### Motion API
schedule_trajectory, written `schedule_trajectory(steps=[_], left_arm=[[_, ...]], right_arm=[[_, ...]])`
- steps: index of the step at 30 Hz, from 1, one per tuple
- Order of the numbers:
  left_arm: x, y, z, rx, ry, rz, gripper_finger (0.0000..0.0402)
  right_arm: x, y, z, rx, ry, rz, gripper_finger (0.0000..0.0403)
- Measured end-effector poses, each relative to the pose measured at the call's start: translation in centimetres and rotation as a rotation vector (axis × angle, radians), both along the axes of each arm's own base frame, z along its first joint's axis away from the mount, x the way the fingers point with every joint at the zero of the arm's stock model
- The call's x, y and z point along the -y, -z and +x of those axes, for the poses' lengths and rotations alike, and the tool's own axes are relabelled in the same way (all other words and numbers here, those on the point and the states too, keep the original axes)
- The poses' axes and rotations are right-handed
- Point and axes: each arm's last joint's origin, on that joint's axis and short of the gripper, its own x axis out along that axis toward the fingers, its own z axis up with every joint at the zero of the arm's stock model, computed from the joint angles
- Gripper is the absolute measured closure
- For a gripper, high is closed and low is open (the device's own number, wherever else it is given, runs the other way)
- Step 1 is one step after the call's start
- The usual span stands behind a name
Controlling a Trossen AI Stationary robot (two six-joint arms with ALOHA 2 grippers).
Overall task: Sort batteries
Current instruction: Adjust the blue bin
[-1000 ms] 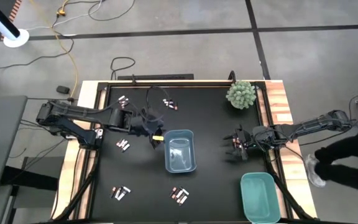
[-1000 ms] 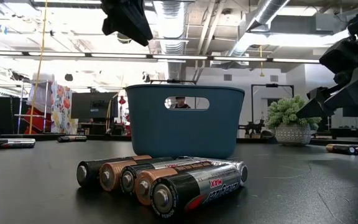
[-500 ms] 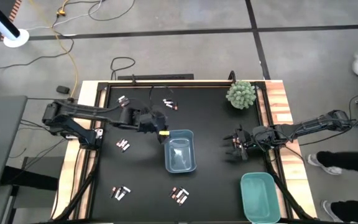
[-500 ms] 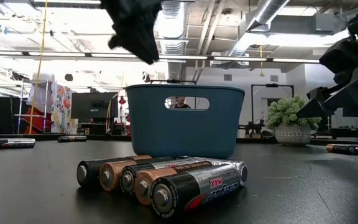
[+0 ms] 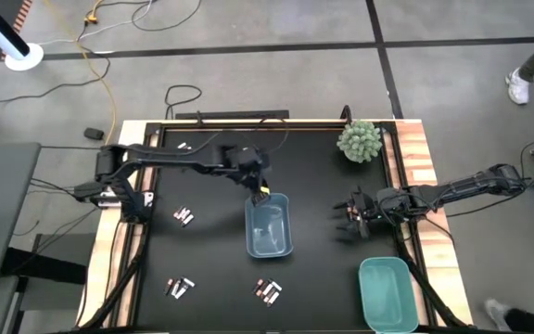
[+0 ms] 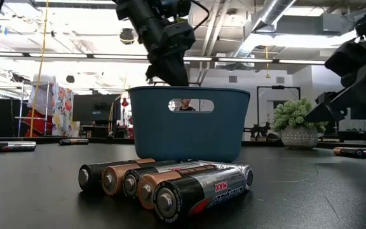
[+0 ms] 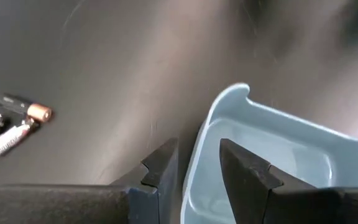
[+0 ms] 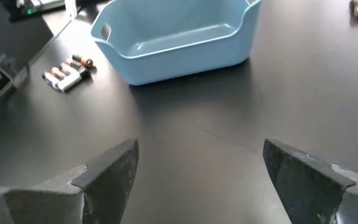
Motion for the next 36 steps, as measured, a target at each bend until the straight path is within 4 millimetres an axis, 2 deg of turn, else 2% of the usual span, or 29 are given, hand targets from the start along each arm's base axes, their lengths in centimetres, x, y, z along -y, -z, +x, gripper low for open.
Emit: schedule_trajectory(steps=[6, 17, 24, 30, 36], left_arm=[[-0.3, 0.0, 0.7, 0.024, 0.041, 0.044, 0.0277], [-0.3, 0.1, 0.5, -0.031, 0.132, 0.185, 0.0187], [1.3, 0.9, -0.4, -0.159, 0.222, 0.158, 0.0192], [1.8, 1.1, -0.7, -0.209, 0.256, 0.159, 0.0196], [1.6, 3.6, -1.5, -0.246, 0.249, 0.110, 0.0196]], right_arm=[[0.0, 0.0, 0.0, -0.006, 0.030, 0.068, 0.0040], [0.0, 0.0, 0.0, -0.006, 0.032, 0.070, 0.0040], [0.0, 0.0, 0.0, -0.007, 0.031, 0.070, 0.0040], [0.0, 0.0, 0.0, -0.006, 0.031, 0.070, 0.0040], [0.0, 0.0, 0.0, -0.006, 0.031, 0.070, 0.0040]])
